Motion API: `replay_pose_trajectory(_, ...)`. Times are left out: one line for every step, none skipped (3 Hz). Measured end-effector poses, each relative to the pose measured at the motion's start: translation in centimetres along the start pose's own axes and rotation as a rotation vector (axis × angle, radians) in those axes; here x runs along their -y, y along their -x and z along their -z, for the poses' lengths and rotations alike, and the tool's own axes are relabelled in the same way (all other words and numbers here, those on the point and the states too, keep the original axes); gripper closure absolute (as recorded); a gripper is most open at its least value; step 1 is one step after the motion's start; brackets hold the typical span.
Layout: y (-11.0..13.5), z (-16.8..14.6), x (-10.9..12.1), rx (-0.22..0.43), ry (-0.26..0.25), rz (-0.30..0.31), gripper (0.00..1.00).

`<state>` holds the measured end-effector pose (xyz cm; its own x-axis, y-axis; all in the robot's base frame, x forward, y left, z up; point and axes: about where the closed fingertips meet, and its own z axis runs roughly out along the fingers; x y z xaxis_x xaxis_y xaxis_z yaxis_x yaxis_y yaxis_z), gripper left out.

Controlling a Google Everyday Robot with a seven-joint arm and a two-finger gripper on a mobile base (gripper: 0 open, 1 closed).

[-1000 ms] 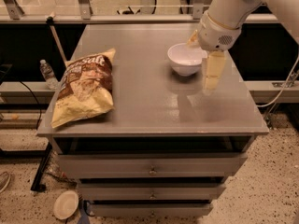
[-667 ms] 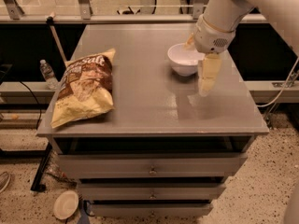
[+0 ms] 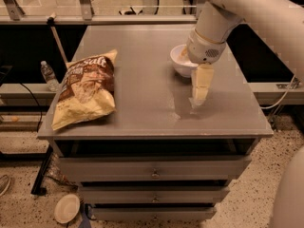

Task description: Move white bowl near brown chip bag

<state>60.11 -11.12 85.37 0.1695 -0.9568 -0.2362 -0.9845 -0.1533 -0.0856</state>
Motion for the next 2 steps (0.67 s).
replay_pose_trajectory(0.12, -0.85, 0.21, 0.01, 0.015, 0.001, 0.25)
replay_pose_trajectory(0.06, -0.53, 0.99, 0.024, 0.003, -0.002, 0.47)
